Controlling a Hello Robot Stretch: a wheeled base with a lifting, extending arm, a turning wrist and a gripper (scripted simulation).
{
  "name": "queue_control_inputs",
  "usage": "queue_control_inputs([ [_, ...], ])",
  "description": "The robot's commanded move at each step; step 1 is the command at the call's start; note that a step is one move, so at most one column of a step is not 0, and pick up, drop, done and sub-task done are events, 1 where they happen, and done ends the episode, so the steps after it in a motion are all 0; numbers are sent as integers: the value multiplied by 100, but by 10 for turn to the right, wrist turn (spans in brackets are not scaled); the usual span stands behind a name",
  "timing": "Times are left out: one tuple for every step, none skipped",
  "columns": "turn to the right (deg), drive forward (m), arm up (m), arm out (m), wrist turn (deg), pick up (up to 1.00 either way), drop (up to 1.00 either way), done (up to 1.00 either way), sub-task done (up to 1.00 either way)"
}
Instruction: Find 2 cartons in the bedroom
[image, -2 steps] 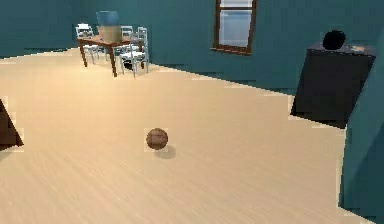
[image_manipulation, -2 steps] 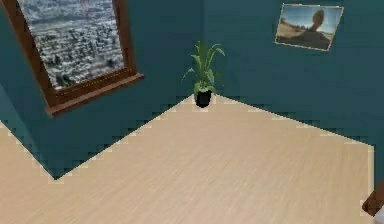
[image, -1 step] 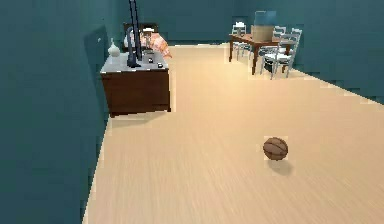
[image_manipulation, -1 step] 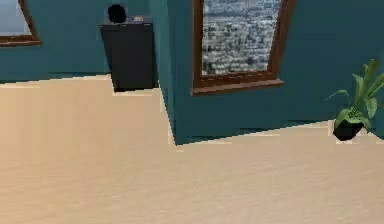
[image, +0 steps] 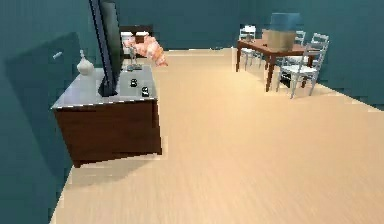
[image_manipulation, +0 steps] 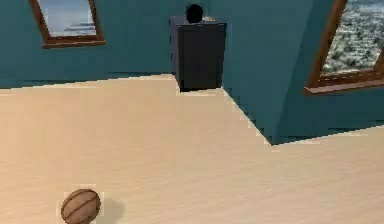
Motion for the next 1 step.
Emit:
queue_control_inputs([
  [0,100,0,0,0,0,0,0,0],
])
